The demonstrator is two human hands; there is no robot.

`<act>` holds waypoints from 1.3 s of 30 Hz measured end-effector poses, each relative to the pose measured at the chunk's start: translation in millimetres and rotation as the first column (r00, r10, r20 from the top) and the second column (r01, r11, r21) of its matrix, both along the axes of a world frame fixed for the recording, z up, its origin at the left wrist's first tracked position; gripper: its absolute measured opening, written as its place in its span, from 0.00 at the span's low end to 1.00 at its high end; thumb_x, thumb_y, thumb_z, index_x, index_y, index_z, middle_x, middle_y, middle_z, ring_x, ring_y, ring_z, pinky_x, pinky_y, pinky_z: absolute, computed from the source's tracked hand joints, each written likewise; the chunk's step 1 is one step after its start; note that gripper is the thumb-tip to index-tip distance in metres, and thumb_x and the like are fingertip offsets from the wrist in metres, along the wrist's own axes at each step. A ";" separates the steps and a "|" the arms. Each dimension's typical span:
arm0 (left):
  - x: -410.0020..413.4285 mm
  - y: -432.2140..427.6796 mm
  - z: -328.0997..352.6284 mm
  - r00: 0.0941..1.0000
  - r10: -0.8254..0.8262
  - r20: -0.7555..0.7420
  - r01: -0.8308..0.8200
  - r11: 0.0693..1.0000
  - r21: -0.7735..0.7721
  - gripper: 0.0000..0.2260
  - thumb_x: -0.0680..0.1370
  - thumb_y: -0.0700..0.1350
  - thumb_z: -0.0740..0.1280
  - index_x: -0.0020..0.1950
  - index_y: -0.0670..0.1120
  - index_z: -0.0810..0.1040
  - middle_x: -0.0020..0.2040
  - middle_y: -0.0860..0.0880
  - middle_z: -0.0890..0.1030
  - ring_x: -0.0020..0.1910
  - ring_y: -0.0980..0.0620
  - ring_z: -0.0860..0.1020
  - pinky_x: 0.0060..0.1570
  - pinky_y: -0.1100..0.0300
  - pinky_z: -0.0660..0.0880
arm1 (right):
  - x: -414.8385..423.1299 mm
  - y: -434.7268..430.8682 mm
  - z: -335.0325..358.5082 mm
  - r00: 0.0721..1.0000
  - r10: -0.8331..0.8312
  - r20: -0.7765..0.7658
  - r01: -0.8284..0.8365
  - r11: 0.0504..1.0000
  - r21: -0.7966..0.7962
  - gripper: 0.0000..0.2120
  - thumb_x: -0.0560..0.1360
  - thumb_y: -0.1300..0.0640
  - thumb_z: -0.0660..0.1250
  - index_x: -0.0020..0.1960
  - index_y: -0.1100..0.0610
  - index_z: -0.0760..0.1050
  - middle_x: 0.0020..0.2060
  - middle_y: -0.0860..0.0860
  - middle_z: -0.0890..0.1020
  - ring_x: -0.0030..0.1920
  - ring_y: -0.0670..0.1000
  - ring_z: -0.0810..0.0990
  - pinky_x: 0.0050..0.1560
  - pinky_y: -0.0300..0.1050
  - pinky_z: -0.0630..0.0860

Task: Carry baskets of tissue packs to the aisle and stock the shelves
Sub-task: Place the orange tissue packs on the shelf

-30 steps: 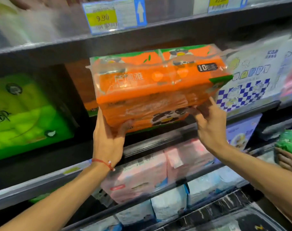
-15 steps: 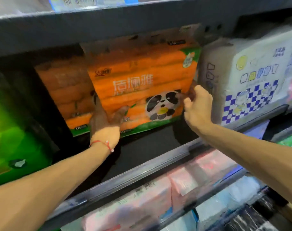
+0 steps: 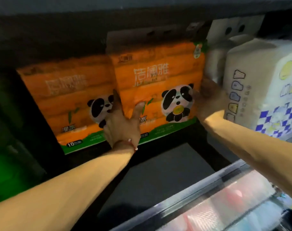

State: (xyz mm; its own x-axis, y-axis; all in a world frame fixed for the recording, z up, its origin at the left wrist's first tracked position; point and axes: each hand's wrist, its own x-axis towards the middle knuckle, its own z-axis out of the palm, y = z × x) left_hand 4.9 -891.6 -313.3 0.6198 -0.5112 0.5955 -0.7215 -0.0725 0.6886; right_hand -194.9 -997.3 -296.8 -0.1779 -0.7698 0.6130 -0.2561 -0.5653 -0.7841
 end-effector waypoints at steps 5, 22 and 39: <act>-5.6 -1.9 2.0 0.997 -0.013 -0.071 0.012 1.000 -0.018 0.35 0.73 0.73 0.65 0.76 0.59 0.68 0.60 0.52 0.84 0.59 0.41 0.80 0.50 0.57 0.67 | 7.5 -7.9 -15.9 0.999 -0.046 -0.024 0.048 0.995 0.093 0.18 0.77 0.57 0.70 0.66 0.50 0.80 0.59 0.52 0.84 0.57 0.50 0.83 0.61 0.51 0.82; -14.5 -2.9 6.8 0.979 -0.170 -0.111 0.181 0.978 0.103 0.36 0.73 0.72 0.64 0.78 0.60 0.63 0.65 0.53 0.81 0.61 0.43 0.80 0.58 0.44 0.78 | -21.6 63.1 -19.5 0.782 0.118 -0.612 0.051 0.967 0.251 0.11 0.76 0.53 0.71 0.58 0.53 0.81 0.54 0.54 0.84 0.49 0.58 0.82 0.55 0.55 0.83; -53.1 221.1 33.6 0.802 -0.308 0.512 -0.221 0.643 0.733 0.27 0.82 0.61 0.56 0.78 0.51 0.64 0.78 0.48 0.64 0.75 0.44 0.63 0.63 0.47 0.70 | -31.1 242.4 -1.2 0.465 0.143 -0.874 -0.037 0.989 0.143 0.22 0.75 0.41 0.66 0.62 0.53 0.82 0.57 0.52 0.83 0.61 0.57 0.78 0.65 0.56 0.69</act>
